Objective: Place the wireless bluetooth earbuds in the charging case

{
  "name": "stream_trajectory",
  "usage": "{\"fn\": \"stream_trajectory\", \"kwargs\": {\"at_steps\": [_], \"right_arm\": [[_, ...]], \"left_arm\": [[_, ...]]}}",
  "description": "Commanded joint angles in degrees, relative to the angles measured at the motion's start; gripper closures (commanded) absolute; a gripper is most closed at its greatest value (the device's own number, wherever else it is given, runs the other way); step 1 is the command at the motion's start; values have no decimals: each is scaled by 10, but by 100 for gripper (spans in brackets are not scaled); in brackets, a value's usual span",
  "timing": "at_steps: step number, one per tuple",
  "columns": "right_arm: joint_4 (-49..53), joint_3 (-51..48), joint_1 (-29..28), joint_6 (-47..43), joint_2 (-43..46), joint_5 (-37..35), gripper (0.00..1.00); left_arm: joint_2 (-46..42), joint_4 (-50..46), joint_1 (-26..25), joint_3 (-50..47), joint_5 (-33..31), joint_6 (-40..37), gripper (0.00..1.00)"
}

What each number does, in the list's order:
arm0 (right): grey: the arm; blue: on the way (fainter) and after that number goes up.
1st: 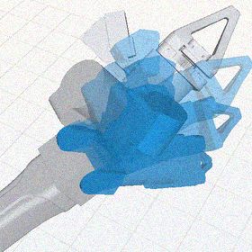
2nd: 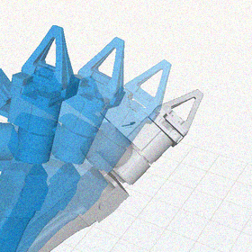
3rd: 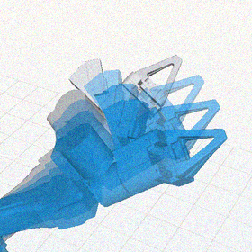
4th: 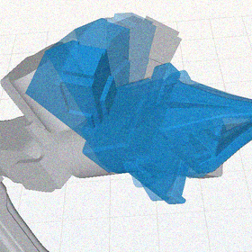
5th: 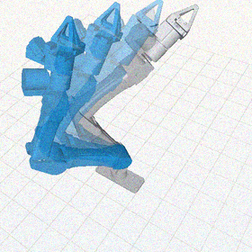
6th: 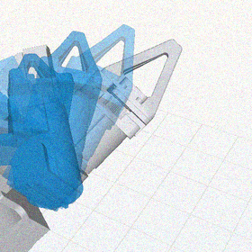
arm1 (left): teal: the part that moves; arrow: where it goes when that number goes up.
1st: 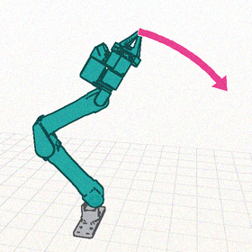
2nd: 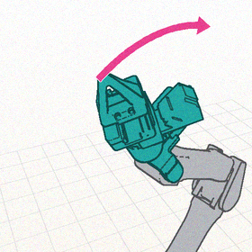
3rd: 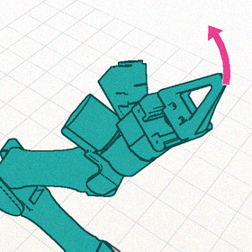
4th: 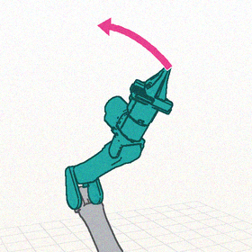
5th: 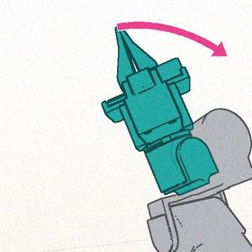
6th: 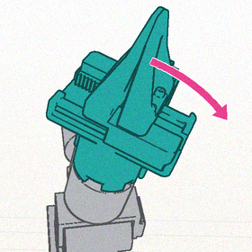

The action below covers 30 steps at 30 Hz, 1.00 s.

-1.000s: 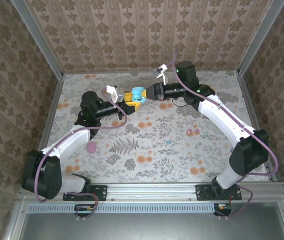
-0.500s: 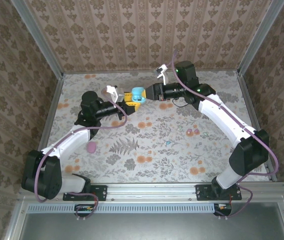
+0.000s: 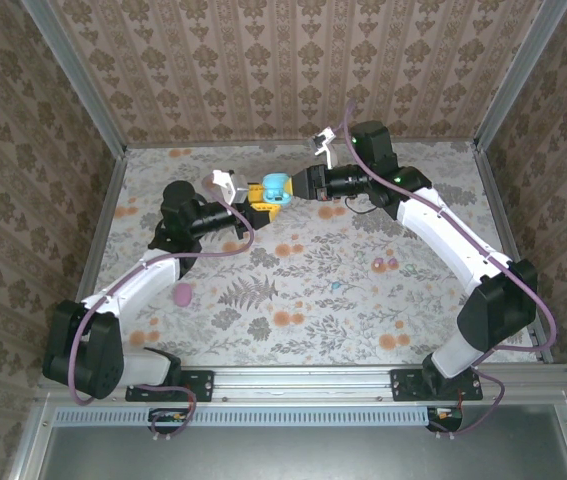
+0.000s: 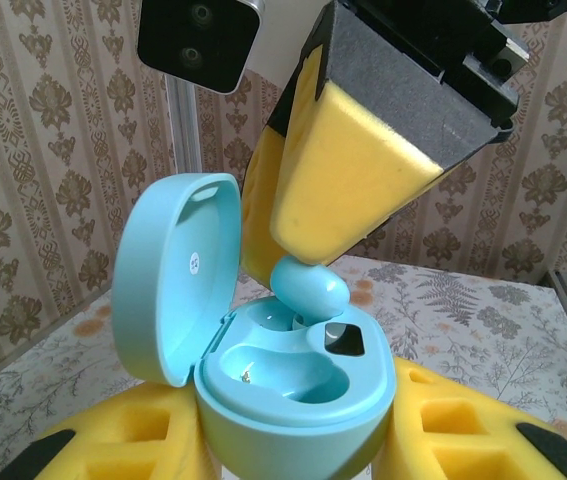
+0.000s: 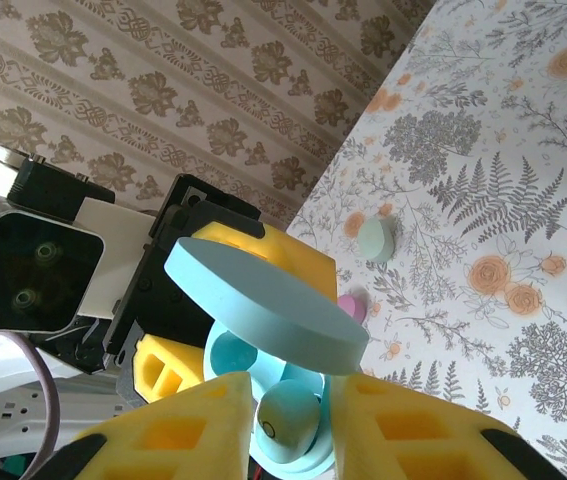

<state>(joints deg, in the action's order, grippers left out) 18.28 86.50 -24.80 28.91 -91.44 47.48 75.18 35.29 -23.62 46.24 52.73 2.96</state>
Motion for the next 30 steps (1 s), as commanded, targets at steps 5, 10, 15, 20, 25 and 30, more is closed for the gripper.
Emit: {"fn": "stream_trajectory", "kwargs": {"at_steps": [5,10,15,20,25,30], "right_arm": [[-3,17,-4,5,4,8,67],[-14,20,-3,17,3,23,71],[-6,22,-4,15,-1,21,73],[4,23,-4,15,-4,12,70],[23,25,-3,5,-1,-23,66],[32,20,-1,3,17,-67,61]], "left_arm": [[-6,-22,-8,25,10,-23,76],[-6,-41,-11,29,4,-36,76],[-6,-60,-16,33,0,-49,76],[-7,-58,-15,33,-2,-49,76],[-10,-57,-16,31,-4,-48,76],[-15,-52,-16,27,-15,-50,76]]}}
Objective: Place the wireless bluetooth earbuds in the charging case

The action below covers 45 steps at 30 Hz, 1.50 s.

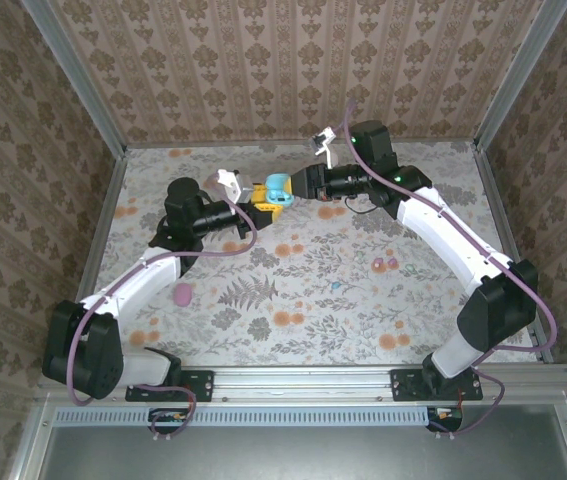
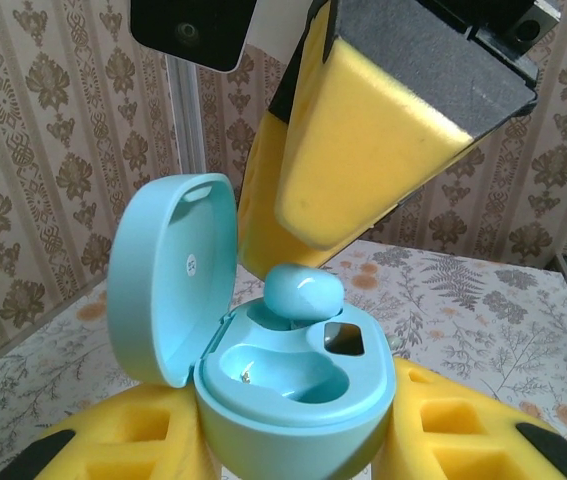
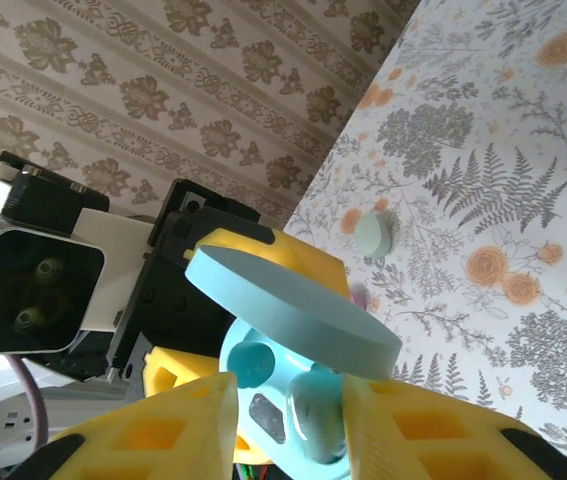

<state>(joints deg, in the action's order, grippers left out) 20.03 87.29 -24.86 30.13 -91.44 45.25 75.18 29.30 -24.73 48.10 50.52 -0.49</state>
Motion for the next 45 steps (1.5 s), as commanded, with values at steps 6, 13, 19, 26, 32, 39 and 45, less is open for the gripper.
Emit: {"fn": "stream_trajectory", "kwargs": {"at_steps": [6,13,19,26,32,39,45], "right_arm": [[10,0,3,-8,37,-64,60],[-5,-38,17,-5,88,-64,58],[32,-99,42,4,149,-99,57],[160,-207,67,33,162,-232,58],[177,-300,54,68,108,-204,58],[64,-404,22,149,68,-196,57],[13,-417,6,175,26,-192,55]], "left_arm": [[-15,10,-4,7,6,-14,77],[-23,13,-5,-1,-20,-16,77],[-39,16,-4,-17,-52,-17,77],[-69,27,-5,-47,-87,-17,77],[-95,29,-4,-69,-100,-15,77],[-123,16,-5,-92,-104,-19,77],[-132,7,-5,-101,-104,-24,77]]}}
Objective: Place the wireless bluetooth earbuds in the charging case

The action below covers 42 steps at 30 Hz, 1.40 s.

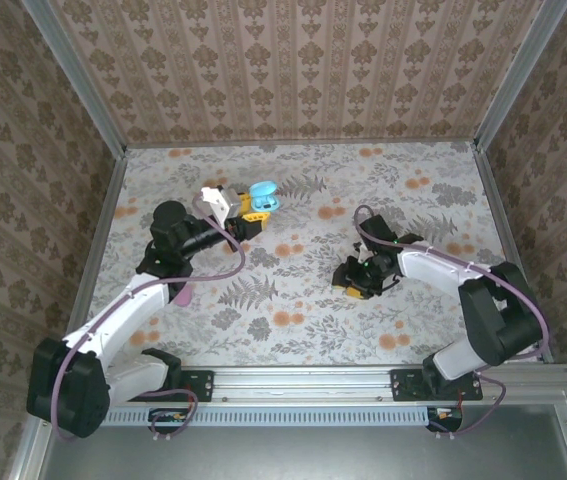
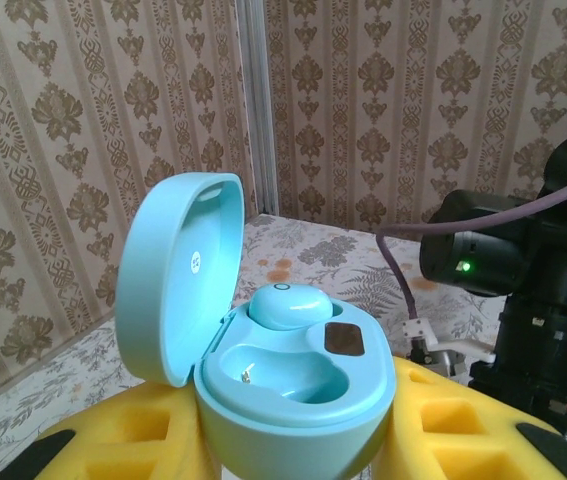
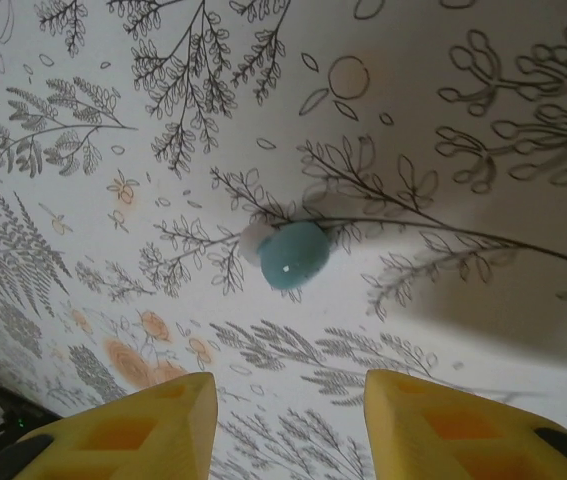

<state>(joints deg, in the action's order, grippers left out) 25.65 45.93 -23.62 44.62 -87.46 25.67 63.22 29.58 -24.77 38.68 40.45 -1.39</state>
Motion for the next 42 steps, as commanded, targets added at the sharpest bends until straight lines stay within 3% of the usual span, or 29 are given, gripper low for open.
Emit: {"fn": "stream_trajectory", "kwargs": {"at_steps": [1,19,42], "right_arm": [[-46,-5,-9,33,-20,4,55],[-92,-13,-13,66,-47,-39,56],[-145,10,-19,58,-78,-1,63]], "left_arm": [[-13,3,-5,-6,-1,-16,77],[-14,-5,-4,-1,0,-22,77],[-12,-10,-4,4,1,-23,77]]}}
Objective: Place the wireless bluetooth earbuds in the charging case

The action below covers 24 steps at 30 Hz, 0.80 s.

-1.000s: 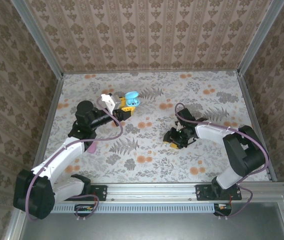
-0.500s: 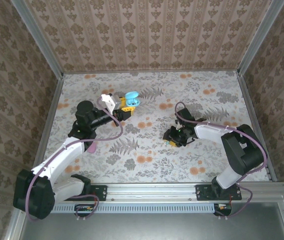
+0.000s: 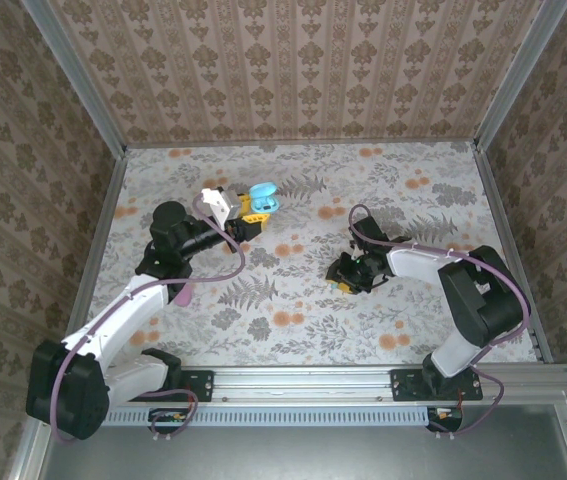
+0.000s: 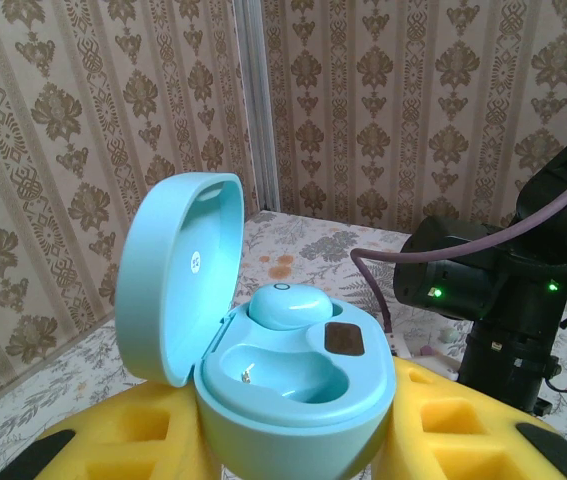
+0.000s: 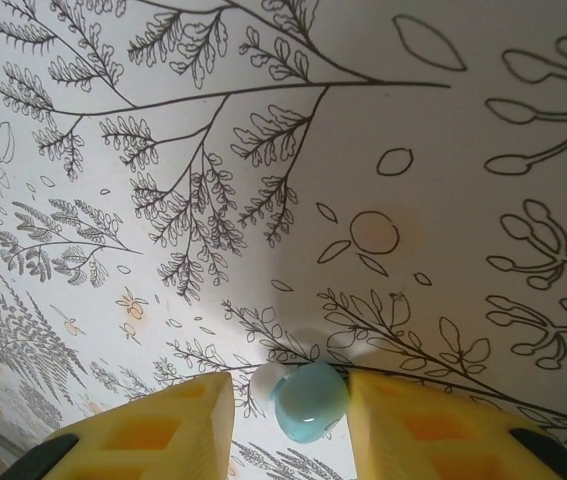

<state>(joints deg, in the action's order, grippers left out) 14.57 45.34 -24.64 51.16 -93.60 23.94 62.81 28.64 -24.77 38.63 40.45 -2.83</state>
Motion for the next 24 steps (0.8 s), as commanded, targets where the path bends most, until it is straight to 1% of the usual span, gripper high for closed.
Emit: {"fn": "stream_trajectory", "kwargs": {"at_steps": [1,15,19,21,24], "right_arm": [[-35,20,-10,-7,-17,18,63],[-20,71,-19,-23,-46,29,63],[21,90,-25,-36,-45,-1,62],[49,101,-29,-41,-38,-28,62],[85,119,-35,-47,-43,-52,60]], "left_arm": [[-7,-1,-4,5,0,-8,77],[-3,-3,-4,10,0,-10,77],[-5,-5,-4,9,-1,-11,77],[-6,-8,-4,7,-4,-13,77],[-8,-8,-2,4,-9,-15,77]]}}
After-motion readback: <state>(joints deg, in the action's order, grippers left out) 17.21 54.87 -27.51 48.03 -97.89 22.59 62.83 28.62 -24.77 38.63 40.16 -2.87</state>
